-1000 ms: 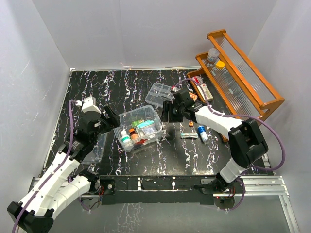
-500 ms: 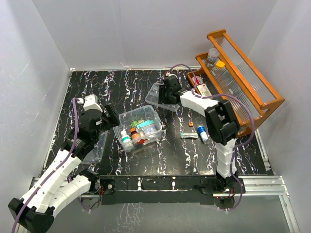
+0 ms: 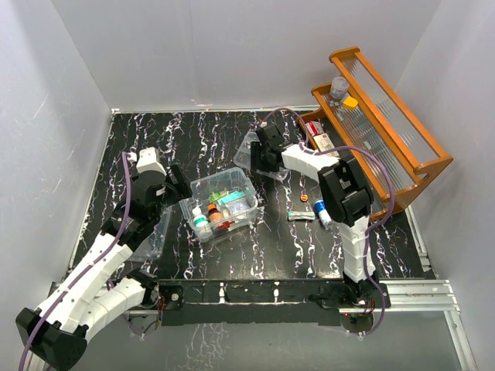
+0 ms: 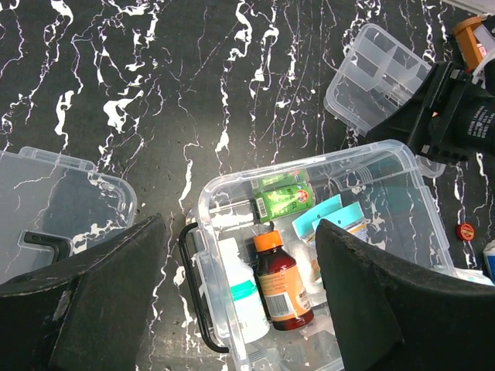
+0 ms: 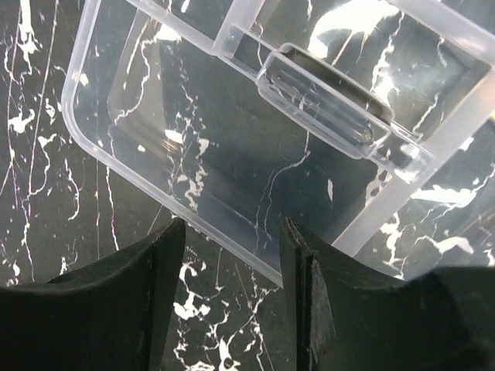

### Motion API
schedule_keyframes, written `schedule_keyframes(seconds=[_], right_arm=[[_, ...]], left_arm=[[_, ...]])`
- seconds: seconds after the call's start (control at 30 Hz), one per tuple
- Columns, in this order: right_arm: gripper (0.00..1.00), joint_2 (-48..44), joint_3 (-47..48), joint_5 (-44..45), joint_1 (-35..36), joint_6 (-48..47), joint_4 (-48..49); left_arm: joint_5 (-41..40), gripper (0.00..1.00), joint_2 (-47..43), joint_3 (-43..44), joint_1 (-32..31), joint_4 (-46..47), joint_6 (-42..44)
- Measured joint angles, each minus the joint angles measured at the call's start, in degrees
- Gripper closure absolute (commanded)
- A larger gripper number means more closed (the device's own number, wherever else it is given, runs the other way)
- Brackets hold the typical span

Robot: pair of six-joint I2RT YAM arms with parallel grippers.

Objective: Organize the medicine kit

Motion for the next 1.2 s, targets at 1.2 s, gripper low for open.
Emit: schedule_keyframes(seconds=[1.2], right_arm=[[0.57, -17.9, -22.2, -5.1, 7.0, 21.8, 0.3]], left_arm=[[-0.3, 0.23, 0.0, -0.4, 0.0, 0.9, 1.1]])
